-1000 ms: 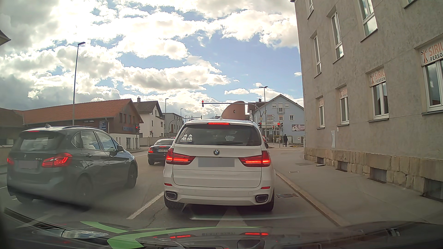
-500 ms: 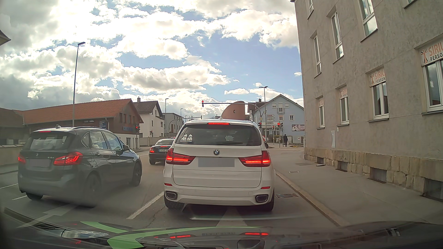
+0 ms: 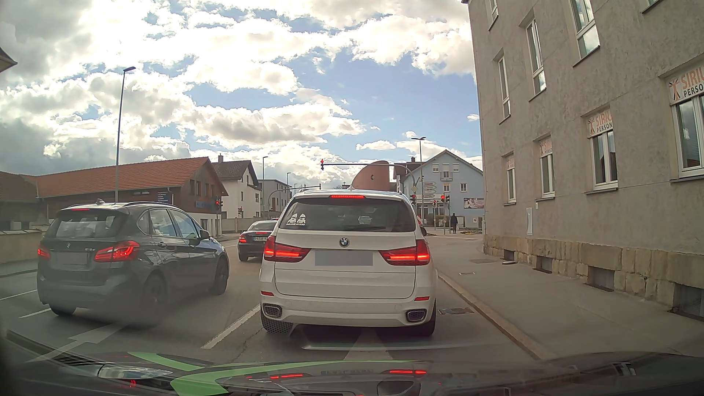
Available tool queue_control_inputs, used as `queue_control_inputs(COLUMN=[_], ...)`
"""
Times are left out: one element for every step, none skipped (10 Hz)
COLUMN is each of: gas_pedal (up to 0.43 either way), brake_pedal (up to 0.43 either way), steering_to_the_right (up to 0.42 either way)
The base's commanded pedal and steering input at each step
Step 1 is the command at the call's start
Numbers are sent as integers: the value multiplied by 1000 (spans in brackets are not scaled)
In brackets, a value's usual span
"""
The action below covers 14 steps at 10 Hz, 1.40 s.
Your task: Follow the waypoints while adhering to traffic rules and regulations
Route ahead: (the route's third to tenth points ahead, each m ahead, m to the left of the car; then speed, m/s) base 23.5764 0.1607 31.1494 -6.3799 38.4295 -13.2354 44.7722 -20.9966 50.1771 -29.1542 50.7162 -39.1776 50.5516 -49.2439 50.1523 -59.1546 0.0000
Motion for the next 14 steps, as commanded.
queue_control_inputs(gas_pedal=[0, 0, 0, 0, 0, 0, 0, 0, 0, 0, 0, 0, 0, 0], brake_pedal=[287, 287, 287, 287, 280, 280, 287, 280, 287, 287, 280, 287, 287, 280], steering_to_the_right=[-4, -4, -4, -4, -4, -4, -4, -4, -4, -4, -4, -4, -4, -4])
